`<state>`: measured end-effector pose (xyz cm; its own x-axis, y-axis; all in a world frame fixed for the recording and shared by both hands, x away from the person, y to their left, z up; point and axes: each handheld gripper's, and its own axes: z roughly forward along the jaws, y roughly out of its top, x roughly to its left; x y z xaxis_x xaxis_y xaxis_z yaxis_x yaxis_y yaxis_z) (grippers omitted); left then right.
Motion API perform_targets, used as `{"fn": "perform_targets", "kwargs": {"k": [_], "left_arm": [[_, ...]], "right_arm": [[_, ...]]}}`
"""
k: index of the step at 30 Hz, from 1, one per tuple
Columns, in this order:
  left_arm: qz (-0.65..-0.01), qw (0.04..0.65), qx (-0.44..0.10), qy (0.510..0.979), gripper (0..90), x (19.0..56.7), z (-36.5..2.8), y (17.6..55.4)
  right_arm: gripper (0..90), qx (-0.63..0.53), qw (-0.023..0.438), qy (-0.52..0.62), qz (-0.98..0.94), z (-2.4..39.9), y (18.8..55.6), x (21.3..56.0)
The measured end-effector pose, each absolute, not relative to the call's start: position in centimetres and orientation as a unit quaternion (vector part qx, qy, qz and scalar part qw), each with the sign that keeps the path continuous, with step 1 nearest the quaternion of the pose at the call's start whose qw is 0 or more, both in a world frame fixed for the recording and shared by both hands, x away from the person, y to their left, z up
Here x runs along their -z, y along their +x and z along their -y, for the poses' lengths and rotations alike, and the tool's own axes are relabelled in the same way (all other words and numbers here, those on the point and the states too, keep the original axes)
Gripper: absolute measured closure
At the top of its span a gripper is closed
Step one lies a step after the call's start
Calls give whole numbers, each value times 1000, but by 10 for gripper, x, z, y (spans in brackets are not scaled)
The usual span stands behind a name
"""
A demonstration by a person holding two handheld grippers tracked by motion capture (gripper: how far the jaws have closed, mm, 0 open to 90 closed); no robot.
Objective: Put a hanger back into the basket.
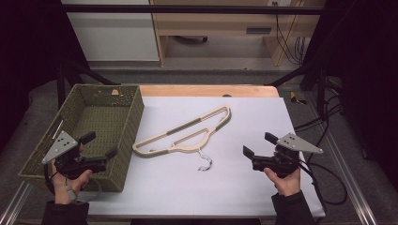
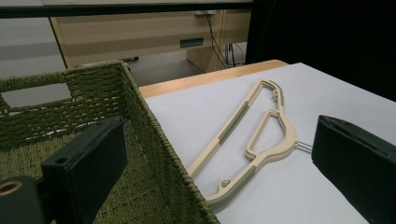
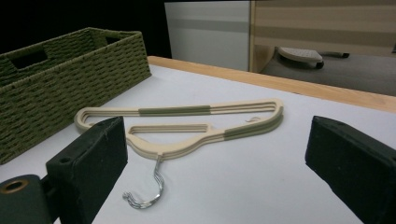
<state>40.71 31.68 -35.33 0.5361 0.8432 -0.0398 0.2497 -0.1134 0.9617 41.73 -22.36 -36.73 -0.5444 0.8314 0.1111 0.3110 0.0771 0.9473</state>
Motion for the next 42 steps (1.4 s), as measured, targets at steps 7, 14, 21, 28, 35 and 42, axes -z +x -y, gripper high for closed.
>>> {"fn": "perform_targets", "kwargs": {"k": [7, 14, 21, 28, 35, 42], "left_arm": [[-395, 538, -278, 691, 34, 352, -320, 406], [-395, 540, -279, 690, 34, 352, -321, 406], [-392, 540, -278, 691, 34, 351, -322, 406], [-390, 541, -275, 693, 34, 352, -322, 407], [-389, 544, -274, 691, 34, 352, -322, 407], [-388, 542, -275, 693, 34, 351, -321, 407]], "right_arm": [[94, -539, 230, 405, -702, 191, 431, 364], [130, -521, 216, 411, -716, 164, 448, 374], [149, -509, 209, 410, -728, 145, 459, 383], [190, -485, 187, 423, -742, 117, 479, 405], [249, -460, 170, 432, -757, 101, 492, 429], [348, -435, 155, 436, -773, 93, 499, 447]]}}
